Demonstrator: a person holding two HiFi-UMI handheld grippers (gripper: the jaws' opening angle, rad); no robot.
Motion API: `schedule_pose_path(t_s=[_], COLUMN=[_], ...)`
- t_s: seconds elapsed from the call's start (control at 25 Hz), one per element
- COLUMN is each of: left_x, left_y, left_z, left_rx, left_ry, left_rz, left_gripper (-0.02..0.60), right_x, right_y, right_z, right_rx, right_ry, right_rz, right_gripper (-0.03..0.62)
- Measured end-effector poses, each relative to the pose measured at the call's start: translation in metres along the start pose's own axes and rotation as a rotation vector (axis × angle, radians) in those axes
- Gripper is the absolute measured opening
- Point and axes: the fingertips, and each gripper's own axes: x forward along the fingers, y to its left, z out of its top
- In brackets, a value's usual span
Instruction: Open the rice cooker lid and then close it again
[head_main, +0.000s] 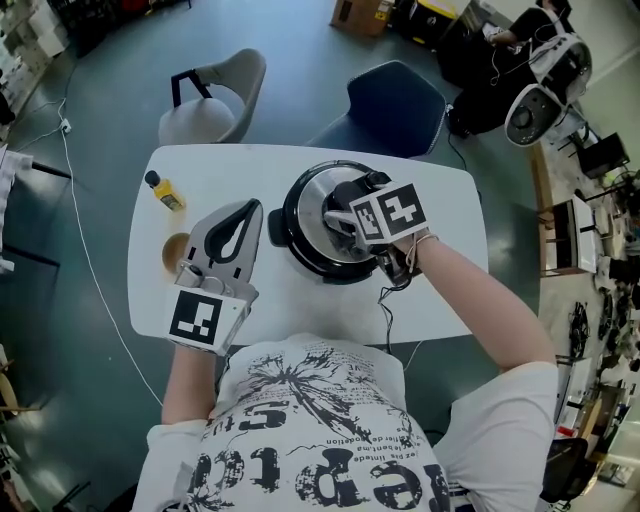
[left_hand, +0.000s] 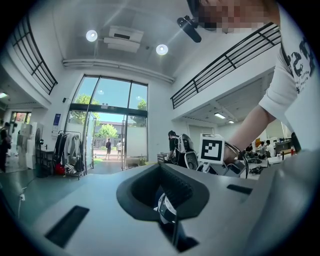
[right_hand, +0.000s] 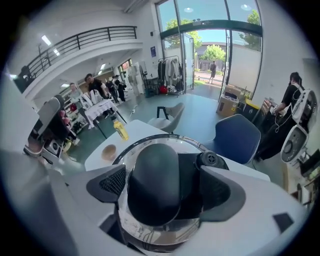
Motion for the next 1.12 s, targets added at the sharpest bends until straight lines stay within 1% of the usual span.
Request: schedule_pose_path(t_s=[0.16,0.24,0.36,0.44,0.52,0.64,0.68,0.72,0.88,1.0,1.12], left_x=[0.004,0.006,0.010,0.013,0.013,0.018,0.019,0.020,0.024,0.024,0.022], left_y=[-0.013,-0.020,-0.029,-0.036,-0.043,-0.054,-0.057,-0.060,-0.073,-0.080,-0.086], left_z=[0.000,0.001,0.007,0.009,0.006,0.013,0.013,0.013,0.019,0.019,0.017], left_rx=[0.011,0.018,0.027,0.038,0.055,0.051,0.058,0.065,0.059,0.066,0.062], left_ry=[0.001,0.000,-0.006,0.000,0.028,0.013,0.021,0.028,0.010,0.024,0.028], left_rz=[-0.006,-0.006,-0.004,-0.002,0.000,0.003,0.001,-0.001,0.017,0.025,0.030], left_gripper=[0.014,0.014,0.014,0.014,0.014,0.014,0.014,0.014,0.014,0.014,0.014], right_x=[-0.017,-0.029,-0.052,-0.072,-0.092,-0.117,-0.124,-0.130,-0.158,-0.182,-0.197], right_y=[0.001,0.003,0.002,-0.005,-0.014,-0.024,-0.026,-0.026,-0.021,-0.019,-0.019], right_z=[0.004,0.013,0.029,0.038,0.041,0.036,0.032,0.029,0.016,0.011,0.001], right_rx=[-0.013,-0.024,-0.077,-0.114,-0.120,-0.072,-0.066,-0.073,-0.126,-0.144,-0.180], right_ry=[-0.068,-0.128,-0.244,-0.335,-0.429,-0.569,-0.613,-0.653,-0.792,-0.896,-0.957], right_rz=[0.002,0.008,0.006,-0.038,-0.091,-0.133,-0.139,-0.142,-0.113,-0.087,-0.099], right_gripper=[0.476,0.436,0.375,0.267,0.185,0.073,0.035,0.014,0.014,0.014,0.014])
